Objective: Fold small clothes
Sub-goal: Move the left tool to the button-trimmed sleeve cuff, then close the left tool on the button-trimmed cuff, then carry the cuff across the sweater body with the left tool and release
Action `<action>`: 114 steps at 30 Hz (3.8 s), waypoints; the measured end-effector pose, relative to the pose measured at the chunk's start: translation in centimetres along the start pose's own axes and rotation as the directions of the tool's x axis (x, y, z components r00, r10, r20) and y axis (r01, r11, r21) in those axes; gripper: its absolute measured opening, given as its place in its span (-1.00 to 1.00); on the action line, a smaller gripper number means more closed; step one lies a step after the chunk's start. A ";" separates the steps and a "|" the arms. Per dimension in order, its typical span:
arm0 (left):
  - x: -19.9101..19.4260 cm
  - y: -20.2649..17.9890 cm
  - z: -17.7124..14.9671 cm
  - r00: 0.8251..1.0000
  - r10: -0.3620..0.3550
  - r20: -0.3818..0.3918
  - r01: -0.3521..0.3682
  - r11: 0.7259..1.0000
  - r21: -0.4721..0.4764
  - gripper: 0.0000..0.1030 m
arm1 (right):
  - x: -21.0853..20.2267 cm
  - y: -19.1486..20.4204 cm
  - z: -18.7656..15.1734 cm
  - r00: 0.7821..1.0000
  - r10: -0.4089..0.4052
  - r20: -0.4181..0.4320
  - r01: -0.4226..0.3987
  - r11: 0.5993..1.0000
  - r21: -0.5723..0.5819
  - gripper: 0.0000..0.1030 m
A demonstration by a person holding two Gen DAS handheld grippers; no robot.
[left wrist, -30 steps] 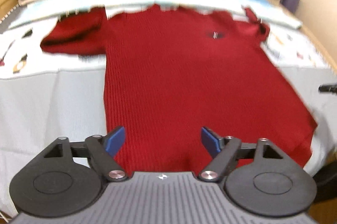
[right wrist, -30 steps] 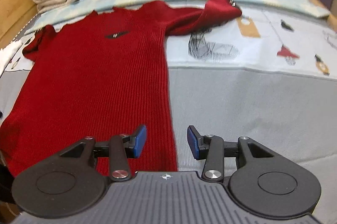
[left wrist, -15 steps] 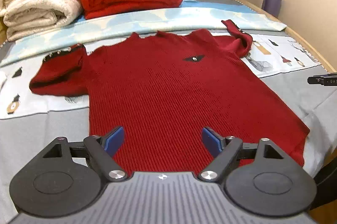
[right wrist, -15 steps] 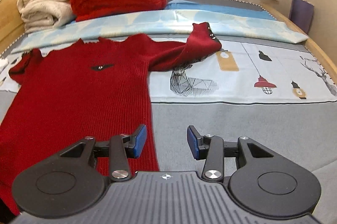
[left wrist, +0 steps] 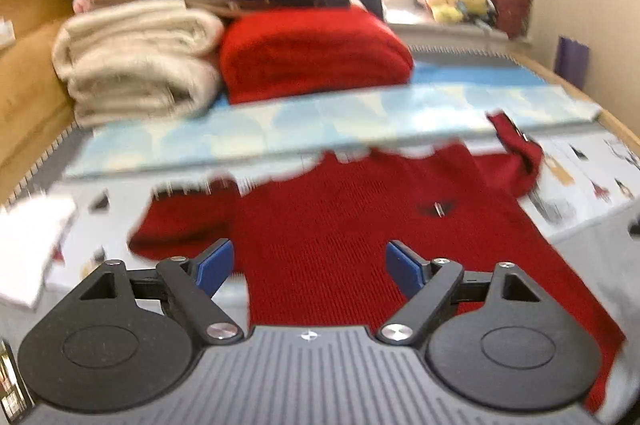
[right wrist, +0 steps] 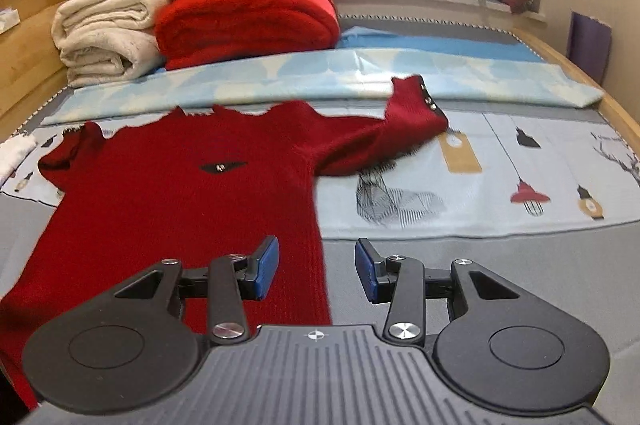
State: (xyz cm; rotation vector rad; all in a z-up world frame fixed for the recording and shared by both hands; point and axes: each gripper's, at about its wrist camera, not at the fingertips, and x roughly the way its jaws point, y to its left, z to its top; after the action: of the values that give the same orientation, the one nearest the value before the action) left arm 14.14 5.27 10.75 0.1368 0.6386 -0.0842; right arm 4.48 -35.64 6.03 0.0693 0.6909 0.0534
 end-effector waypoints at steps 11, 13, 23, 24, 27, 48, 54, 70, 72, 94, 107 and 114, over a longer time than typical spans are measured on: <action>7.7 2.1 3.1 0.999 0.025 -0.028 -0.027 0.997 -0.078 0.76 | 0.5 4.2 1.7 1.000 0.008 -0.002 -0.008 0.997 -0.082 -0.14; 8.7 2.2 3.3 0.998 0.052 -0.030 -0.054 0.998 -0.046 0.76 | 0.5 4.7 2.1 1.000 0.007 0.008 -0.006 0.995 -0.100 -0.14; 11.9 2.8 3.3 0.989 0.140 -0.041 -0.140 0.990 0.010 0.76 | 1.3 11.8 9.1 0.989 0.100 0.109 -0.076 0.975 -0.207 0.31; 12.4 2.9 3.2 0.988 0.144 -0.053 -0.144 0.990 0.009 0.76 | 1.7 13.0 9.8 0.987 0.102 0.128 -0.069 0.969 -0.238 0.45; 13.3 3.3 3.1 0.987 0.142 -0.071 -0.143 0.990 -0.013 0.76 | 3.2 16.4 11.2 0.980 0.101 0.172 -0.042 0.948 -0.315 0.50; 24.5 9.2 1.3 0.914 0.290 -0.282 -0.319 0.946 -0.061 0.24 | 13.8 19.7 9.2 0.990 0.111 0.090 -0.077 0.946 -0.314 0.44; 26.5 10.5 0.9 0.903 0.336 -0.266 -0.355 0.935 -0.025 0.30 | 15.2 19.2 9.3 0.994 0.096 0.059 -0.076 0.956 -0.284 0.44; 26.6 12.7 1.9 0.960 0.215 -0.178 -0.244 0.956 -0.161 -1.00 | 16.5 19.2 9.4 0.993 0.118 0.020 -0.109 0.958 -0.264 0.45; 25.9 12.6 2.7 0.969 0.197 -0.152 -0.222 0.960 -0.171 -1.00 | 16.5 19.1 9.5 0.992 0.122 0.023 -0.112 0.959 -0.259 0.45; 24.1 13.1 4.7 0.991 0.044 -0.128 -0.088 0.927 -0.364 -0.92 | 17.0 19.1 9.2 0.991 0.133 -0.001 -0.130 0.964 -0.231 0.45; 22.1 -1.8 5.4 0.907 -0.393 -0.154 0.332 0.890 -0.313 -0.94 | 18.9 15.3 9.8 0.999 0.014 -0.044 -0.012 1.000 0.028 0.45; 22.9 -4.3 4.6 0.869 -0.450 -0.208 0.376 0.872 -0.313 -0.70 | 20.1 12.4 9.4 0.994 -0.062 -0.085 0.076 0.982 0.171 0.45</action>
State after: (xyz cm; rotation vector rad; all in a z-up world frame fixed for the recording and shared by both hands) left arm 34.71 -0.50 0.27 -0.2574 0.9461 -0.4046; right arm 25.59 -22.22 1.49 0.2120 0.7759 -0.0716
